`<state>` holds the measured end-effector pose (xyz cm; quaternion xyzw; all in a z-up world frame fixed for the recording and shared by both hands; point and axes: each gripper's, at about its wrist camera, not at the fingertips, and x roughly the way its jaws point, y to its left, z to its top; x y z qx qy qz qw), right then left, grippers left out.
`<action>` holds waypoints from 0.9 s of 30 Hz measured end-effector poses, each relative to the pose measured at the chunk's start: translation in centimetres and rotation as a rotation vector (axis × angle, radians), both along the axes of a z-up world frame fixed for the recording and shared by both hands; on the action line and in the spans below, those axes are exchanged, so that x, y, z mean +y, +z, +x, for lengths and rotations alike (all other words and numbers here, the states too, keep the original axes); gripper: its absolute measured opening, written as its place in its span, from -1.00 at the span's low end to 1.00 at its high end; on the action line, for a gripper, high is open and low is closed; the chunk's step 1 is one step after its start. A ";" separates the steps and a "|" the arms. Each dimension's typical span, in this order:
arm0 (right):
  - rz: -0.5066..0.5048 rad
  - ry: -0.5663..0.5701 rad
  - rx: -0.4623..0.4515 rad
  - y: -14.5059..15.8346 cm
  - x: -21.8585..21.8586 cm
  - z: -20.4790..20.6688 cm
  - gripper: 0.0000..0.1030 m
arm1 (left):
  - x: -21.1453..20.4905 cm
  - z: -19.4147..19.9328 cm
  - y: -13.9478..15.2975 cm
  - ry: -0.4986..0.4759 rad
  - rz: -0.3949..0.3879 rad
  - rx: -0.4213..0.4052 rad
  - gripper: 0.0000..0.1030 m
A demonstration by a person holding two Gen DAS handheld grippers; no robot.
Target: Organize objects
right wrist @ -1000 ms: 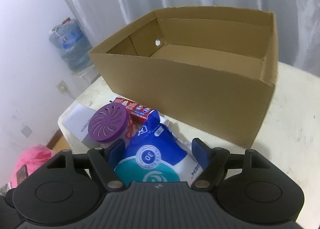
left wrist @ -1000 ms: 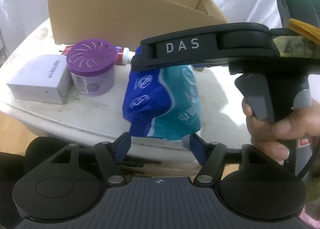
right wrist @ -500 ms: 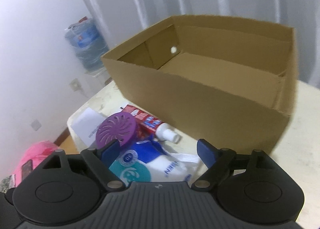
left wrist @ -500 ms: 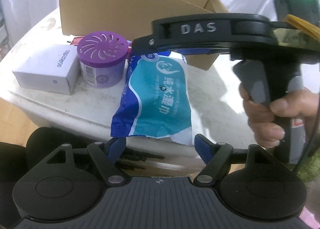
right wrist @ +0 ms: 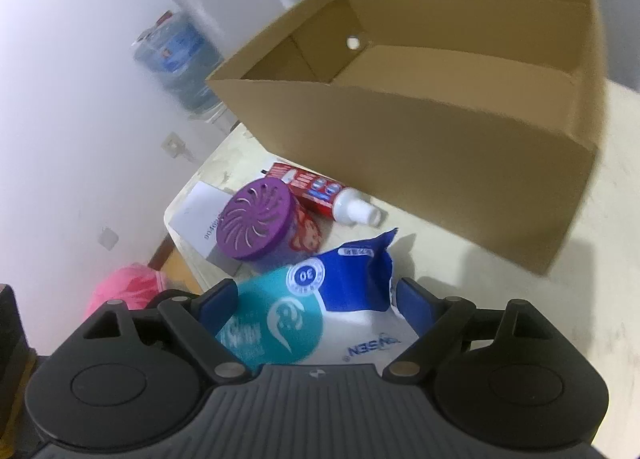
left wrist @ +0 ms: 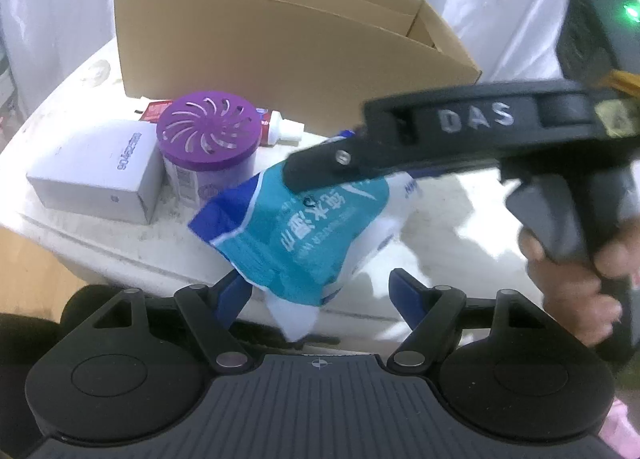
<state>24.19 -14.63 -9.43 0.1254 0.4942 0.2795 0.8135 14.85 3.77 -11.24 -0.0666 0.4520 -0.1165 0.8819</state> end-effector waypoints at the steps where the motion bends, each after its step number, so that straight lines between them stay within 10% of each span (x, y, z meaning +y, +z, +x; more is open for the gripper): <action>1: 0.002 -0.009 -0.002 0.0 -0.1 -0.2 0.73 | 0.0 0.1 -0.1 -0.001 0.003 -0.002 0.47; 27: -0.140 -0.308 -0.358 6.6 -6.3 -6.1 0.84 | 5.6 -4.9 4.1 0.123 -0.049 -0.271 0.96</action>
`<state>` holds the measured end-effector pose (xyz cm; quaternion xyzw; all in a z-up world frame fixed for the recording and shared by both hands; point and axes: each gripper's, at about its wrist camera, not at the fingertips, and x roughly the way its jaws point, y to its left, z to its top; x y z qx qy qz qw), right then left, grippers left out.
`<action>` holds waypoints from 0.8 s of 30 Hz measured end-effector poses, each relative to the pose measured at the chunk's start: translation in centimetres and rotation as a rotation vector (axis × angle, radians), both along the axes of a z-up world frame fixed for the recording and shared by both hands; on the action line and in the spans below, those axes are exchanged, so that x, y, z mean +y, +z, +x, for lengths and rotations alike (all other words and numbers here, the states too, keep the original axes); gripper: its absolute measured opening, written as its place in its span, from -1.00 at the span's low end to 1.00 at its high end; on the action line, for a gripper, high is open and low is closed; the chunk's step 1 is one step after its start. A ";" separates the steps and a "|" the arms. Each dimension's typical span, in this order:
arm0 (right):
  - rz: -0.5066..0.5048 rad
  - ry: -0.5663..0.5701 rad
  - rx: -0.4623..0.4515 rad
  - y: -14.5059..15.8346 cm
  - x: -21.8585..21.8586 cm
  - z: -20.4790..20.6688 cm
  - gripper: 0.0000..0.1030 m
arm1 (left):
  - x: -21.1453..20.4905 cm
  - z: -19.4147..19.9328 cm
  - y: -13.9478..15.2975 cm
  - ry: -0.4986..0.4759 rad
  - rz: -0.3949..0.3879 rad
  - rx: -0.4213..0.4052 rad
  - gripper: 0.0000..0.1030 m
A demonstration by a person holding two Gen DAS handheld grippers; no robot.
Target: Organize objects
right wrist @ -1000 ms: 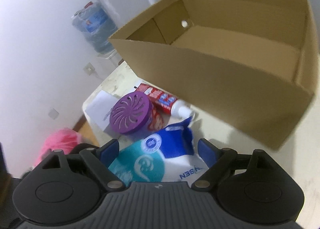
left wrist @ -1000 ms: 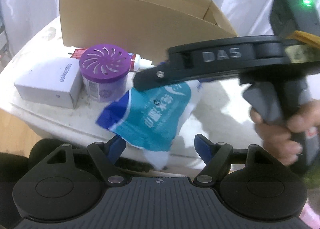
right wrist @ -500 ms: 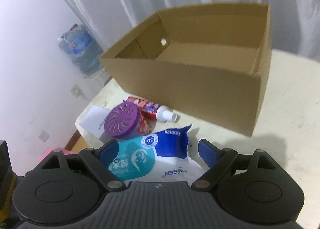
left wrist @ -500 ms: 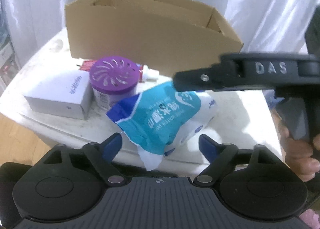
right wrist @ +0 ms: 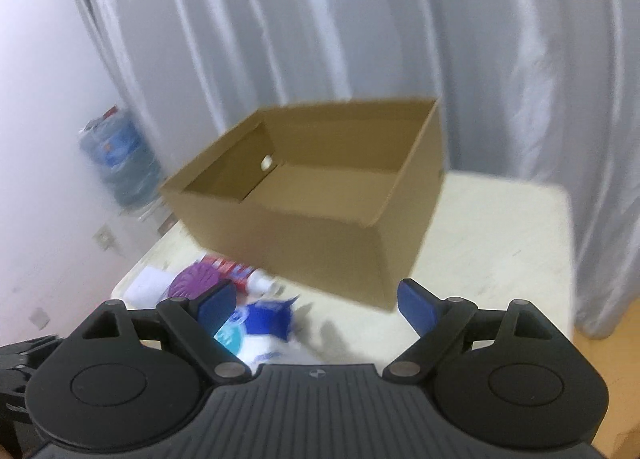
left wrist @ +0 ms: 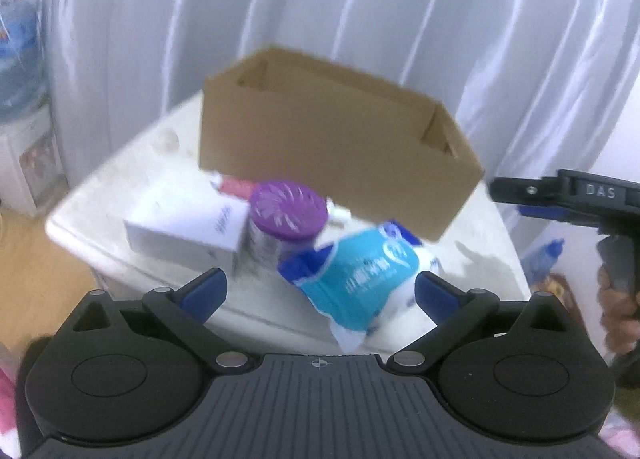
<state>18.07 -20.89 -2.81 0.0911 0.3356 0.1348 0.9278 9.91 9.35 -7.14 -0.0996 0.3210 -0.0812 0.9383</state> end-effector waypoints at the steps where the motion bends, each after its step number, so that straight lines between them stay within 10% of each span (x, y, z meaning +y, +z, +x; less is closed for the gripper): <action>1: -0.017 -0.008 -0.024 0.5 -0.4 -0.3 0.86 | 0.2 -0.4 0.2 0.002 0.008 -0.027 0.96; 15: -0.344 -0.213 -0.134 7.4 -8.2 -8.1 0.92 | 2.1 -0.4 1.9 0.084 -0.011 -0.084 0.96; 24: -0.265 -0.217 -0.118 1.9 -5.9 -7.2 0.91 | -0.1 -0.2 0.4 0.024 0.045 -0.054 0.94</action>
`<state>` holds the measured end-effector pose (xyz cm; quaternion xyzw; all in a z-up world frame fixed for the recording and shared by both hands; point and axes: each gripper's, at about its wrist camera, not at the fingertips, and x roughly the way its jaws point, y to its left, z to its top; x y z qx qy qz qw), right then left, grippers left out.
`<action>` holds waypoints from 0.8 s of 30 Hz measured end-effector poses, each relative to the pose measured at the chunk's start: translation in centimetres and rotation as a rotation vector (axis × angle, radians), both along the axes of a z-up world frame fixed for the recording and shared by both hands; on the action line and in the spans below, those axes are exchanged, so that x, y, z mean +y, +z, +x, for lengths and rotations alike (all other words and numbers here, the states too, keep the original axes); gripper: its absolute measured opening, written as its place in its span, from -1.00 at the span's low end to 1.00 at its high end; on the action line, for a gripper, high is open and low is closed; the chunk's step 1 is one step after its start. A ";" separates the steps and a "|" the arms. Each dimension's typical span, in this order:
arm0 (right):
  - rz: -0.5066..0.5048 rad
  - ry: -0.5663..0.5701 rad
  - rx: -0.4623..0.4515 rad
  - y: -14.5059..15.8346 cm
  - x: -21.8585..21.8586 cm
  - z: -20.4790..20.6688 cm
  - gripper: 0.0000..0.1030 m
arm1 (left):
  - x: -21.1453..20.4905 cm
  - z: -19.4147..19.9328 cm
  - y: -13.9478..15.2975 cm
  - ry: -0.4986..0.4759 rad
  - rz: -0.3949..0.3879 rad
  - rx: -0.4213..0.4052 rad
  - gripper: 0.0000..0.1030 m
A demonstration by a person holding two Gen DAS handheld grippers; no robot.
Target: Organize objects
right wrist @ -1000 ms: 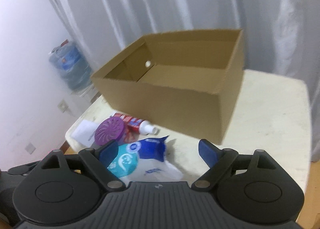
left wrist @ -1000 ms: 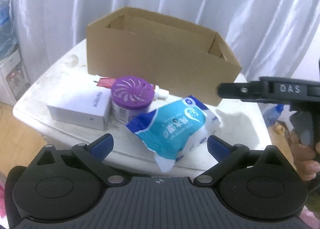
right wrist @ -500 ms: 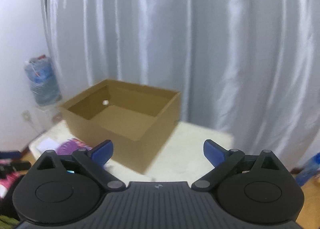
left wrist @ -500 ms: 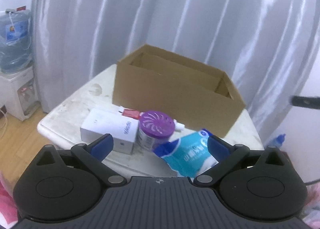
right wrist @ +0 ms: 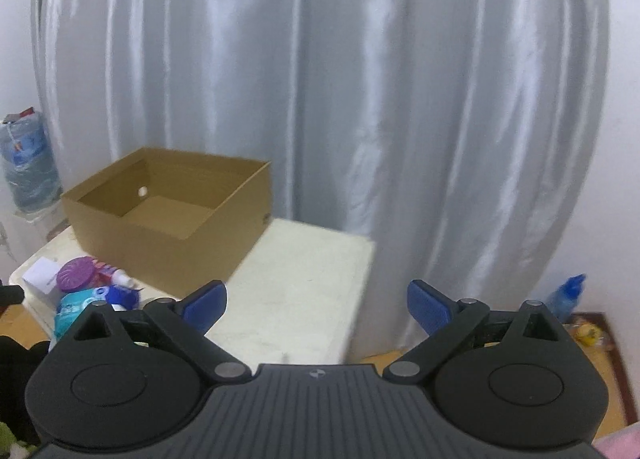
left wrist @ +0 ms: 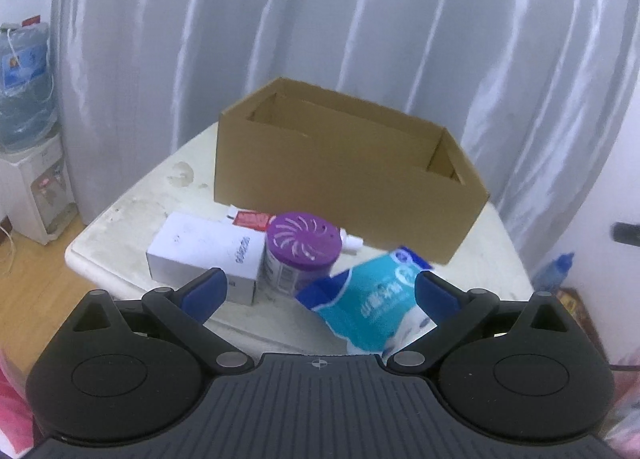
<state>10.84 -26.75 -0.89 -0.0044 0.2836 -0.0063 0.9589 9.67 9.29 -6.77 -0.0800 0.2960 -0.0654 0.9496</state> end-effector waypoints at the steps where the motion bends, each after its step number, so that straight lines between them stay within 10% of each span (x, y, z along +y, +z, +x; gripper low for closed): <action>1: 0.008 0.012 0.002 -0.8 0.7 0.6 0.91 | -0.2 0.1 -0.2 -0.001 0.015 0.003 0.93; 24: 0.212 0.242 0.099 -4.3 9.0 7.4 0.64 | -2.4 2.2 -3.7 -0.094 -0.013 0.115 0.44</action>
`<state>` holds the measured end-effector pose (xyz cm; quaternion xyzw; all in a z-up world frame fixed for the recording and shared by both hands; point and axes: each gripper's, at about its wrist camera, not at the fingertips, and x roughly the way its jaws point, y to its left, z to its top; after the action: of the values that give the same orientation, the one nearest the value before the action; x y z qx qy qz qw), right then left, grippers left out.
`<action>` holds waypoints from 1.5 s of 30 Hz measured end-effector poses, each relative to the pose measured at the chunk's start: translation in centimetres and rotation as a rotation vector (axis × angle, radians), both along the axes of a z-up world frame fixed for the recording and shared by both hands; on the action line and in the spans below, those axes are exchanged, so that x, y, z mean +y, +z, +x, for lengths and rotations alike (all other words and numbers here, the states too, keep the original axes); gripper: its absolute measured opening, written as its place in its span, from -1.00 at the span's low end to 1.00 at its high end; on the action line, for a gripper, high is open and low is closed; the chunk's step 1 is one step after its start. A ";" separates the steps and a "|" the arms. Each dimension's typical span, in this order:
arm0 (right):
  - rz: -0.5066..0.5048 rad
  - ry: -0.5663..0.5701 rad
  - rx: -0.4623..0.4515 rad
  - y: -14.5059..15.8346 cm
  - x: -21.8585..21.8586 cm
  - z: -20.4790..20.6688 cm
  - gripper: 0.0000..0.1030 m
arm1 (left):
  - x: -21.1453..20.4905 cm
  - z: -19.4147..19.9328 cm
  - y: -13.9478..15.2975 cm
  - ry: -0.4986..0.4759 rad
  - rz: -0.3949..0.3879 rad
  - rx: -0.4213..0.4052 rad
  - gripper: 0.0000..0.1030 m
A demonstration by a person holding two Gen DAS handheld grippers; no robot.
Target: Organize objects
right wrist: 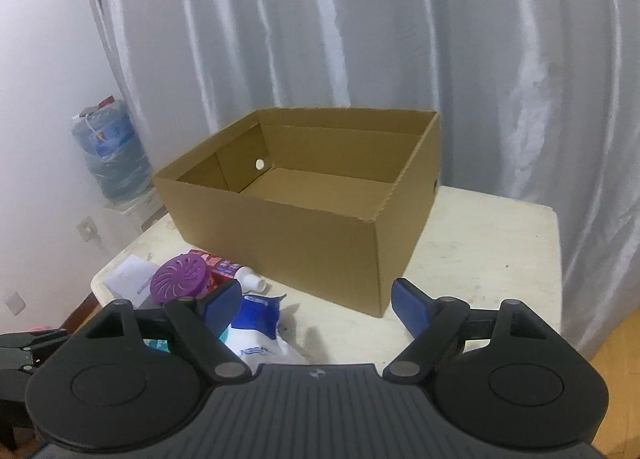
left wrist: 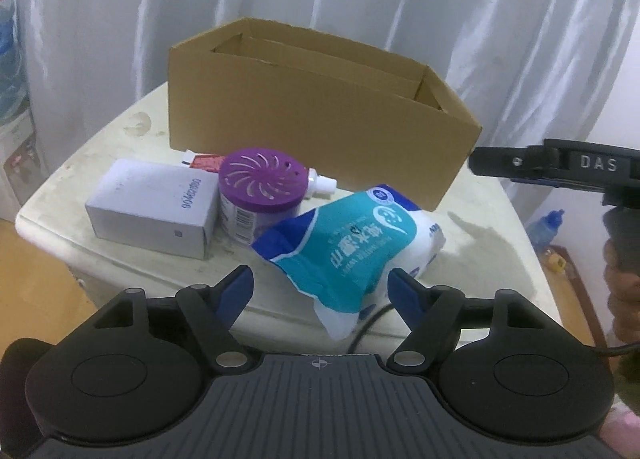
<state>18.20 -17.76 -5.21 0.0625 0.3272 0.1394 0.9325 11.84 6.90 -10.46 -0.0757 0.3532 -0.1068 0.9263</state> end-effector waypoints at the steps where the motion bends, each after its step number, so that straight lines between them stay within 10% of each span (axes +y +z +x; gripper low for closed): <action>1: 0.005 0.000 0.001 0.0 0.1 0.0 0.64 | 0.0 0.0 0.0 -0.003 -0.006 0.001 0.43; 17: 0.063 -0.356 0.073 8.0 -1.6 -0.3 0.64 | 7.3 3.2 6.7 -0.132 -0.160 0.041 0.44; 23: 0.056 -0.459 -0.155 15.4 -2.6 -4.8 0.66 | 10.2 1.0 10.8 -0.119 -0.103 -0.139 0.52; 28: 0.103 -0.410 -0.345 16.6 -0.2 -10.2 0.70 | 11.2 -3.1 11.6 -0.041 -0.052 -0.239 0.59; 36: 0.095 -0.277 -0.349 16.3 5.3 -12.4 0.73 | 12.4 -8.1 11.3 0.076 -0.073 -0.325 0.73; 45: 0.030 -0.269 -0.317 15.8 10.4 -12.2 0.73 | 12.1 -5.7 9.7 -0.050 -0.117 -0.304 0.82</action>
<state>5.98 -7.38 10.58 0.0966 0.1632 0.0267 0.9815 6.17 19.03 -0.80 -0.1035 0.2040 -0.1607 0.9601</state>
